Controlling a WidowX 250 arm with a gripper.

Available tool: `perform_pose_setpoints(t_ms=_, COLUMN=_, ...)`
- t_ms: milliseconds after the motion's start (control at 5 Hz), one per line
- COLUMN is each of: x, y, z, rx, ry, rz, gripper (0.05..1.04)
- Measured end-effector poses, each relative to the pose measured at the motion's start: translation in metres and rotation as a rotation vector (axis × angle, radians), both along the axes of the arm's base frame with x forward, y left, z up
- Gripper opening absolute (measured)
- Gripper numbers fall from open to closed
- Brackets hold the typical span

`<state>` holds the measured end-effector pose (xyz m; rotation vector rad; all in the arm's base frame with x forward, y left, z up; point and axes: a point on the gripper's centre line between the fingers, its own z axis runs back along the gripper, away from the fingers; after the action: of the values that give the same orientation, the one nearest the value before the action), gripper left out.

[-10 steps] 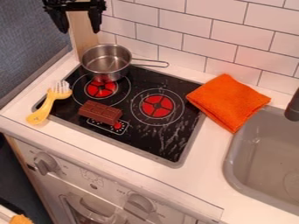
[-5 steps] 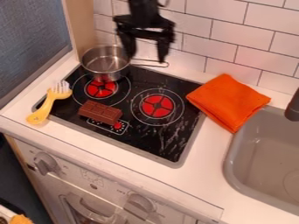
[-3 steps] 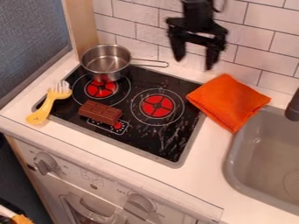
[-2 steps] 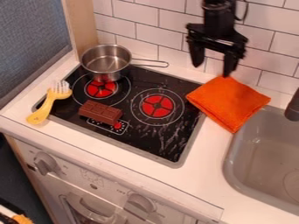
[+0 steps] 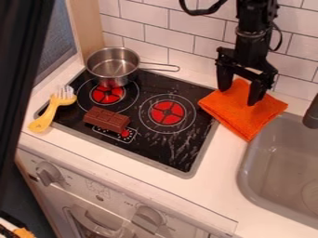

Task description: Move the orange cloth to the bottom of right burner.

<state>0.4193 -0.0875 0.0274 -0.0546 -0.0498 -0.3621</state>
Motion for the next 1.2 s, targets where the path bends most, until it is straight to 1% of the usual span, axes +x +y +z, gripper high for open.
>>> perform_pose_setpoints(t_ms=200, x=-0.003, y=0.004, z=-0.007, rx=0.021, ry=0.004, rz=-0.006, gripper=0.998)
perform_pose_setpoints(t_ms=400, x=-0.011, y=0.012, z=-0.014, rx=0.049, ry=0.021, rz=0.012, gripper=1.001)
perform_pose_setpoints(t_ms=600, x=-0.02, y=0.026, z=-0.013, rx=0.057, ry=0.024, rz=0.047, gripper=0.999)
perform_pose_setpoints(t_ms=800, x=-0.03, y=0.034, z=-0.013, rx=0.057, ry=0.026, rz=0.078, gripper=0.999)
perform_pose_setpoints(t_ms=1000, x=-0.04, y=0.039, z=-0.013, rx=0.033, ry=0.024, rz=0.096, gripper=0.999)
perform_pose_setpoints(t_ms=1200, x=-0.056, y=0.041, z=-0.013, rx=0.031, ry=0.026, rz=0.098, gripper=0.998)
